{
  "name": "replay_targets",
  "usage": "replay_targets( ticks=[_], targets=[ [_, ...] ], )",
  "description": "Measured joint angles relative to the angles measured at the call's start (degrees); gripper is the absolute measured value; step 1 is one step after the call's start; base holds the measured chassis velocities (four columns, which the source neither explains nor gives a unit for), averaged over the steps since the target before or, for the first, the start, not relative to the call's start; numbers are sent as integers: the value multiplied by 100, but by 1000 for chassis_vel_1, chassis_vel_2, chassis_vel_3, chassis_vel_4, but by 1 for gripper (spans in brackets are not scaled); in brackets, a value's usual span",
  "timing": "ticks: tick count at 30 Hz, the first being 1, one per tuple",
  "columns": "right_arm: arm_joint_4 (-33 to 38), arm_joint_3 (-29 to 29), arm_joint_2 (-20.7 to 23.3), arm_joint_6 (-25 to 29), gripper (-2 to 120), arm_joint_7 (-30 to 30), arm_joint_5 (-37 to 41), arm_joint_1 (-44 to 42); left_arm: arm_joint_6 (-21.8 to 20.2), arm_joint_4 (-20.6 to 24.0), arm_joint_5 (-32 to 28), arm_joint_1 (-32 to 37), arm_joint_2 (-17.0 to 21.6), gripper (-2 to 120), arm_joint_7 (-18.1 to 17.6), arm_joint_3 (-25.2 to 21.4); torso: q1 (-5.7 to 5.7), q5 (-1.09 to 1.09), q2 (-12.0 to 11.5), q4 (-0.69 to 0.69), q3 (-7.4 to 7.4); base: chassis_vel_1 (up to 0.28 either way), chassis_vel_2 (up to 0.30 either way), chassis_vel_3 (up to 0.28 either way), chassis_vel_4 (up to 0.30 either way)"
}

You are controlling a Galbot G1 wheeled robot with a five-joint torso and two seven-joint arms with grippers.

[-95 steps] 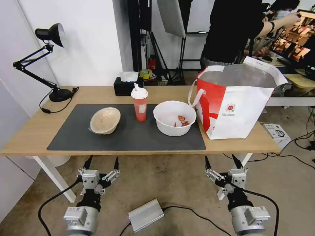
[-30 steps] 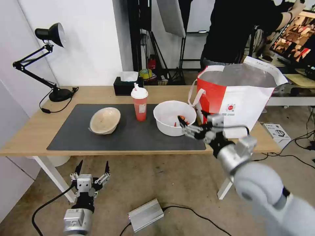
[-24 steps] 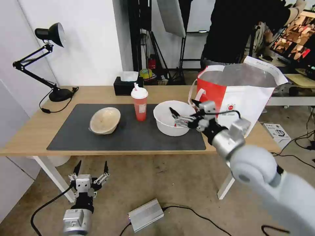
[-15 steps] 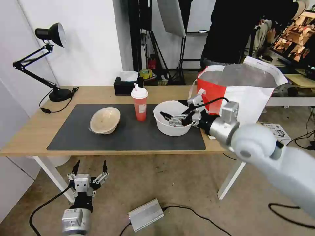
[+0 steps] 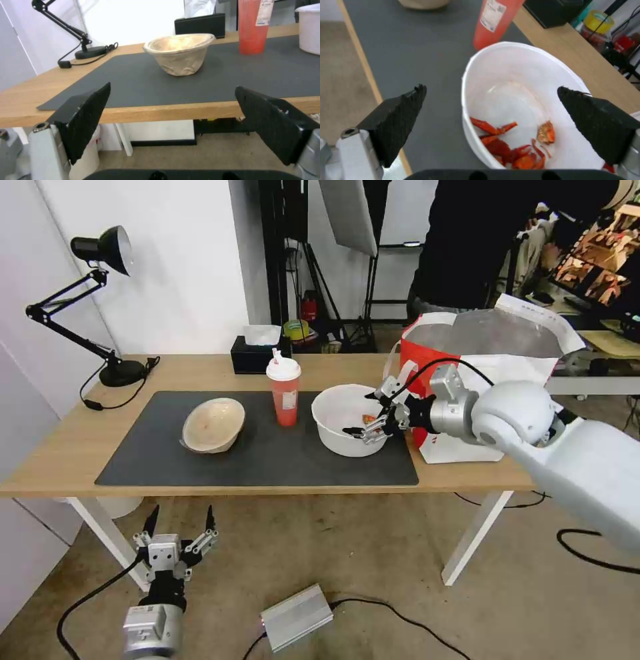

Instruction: Pick up the trash from the table and place it into the takeout bag.

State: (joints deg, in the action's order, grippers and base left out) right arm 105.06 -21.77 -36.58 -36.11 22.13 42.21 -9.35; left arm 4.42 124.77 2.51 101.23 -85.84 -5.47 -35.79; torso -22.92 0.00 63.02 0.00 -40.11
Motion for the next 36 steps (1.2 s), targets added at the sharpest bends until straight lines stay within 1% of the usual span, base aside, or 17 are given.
replay_targets(
  ticks=[3,4,7,13,22,30,36],
  targets=[
    [-396,-445,-158,-71,100,323,-387,475,13,-9,-2,-2,-44,100,-9,-39,0,0,0,0,0,0,0,0,0],
    [-396,-445,-158,-71,100,323,-387,475,13,-9,-2,-2,-44,100,-9,-39,0,0,0,0,0,0,0,0,0],
    [-652,-706,-285,-72,100,454,-500,736,28,-13,-2,2,-90,100,-15,-48,0,0,0,0,0,0,0,0,0],
    [-999,-1021,-503,-151,100,474,-506,1018,39,-2,3,16,-127,100,-20,-65,0,0,0,0,0,0,0,0,0],
    [-1256,-1120,-770,-235,100,436,-540,1061,40,18,0,5,-104,100,-35,-86,1,0,0,0,0,0,0,0,0],
    [-1255,-1120,-946,-302,100,355,-525,1052,40,37,0,5,-90,100,-55,-111,1,-1,1,0,0,0,0,0,0],
    [-1234,-1111,-1075,-371,100,267,-507,1033,41,44,2,13,-97,100,-152,-110,1,-1,1,0,0,0,0,0,0]
  ],
)
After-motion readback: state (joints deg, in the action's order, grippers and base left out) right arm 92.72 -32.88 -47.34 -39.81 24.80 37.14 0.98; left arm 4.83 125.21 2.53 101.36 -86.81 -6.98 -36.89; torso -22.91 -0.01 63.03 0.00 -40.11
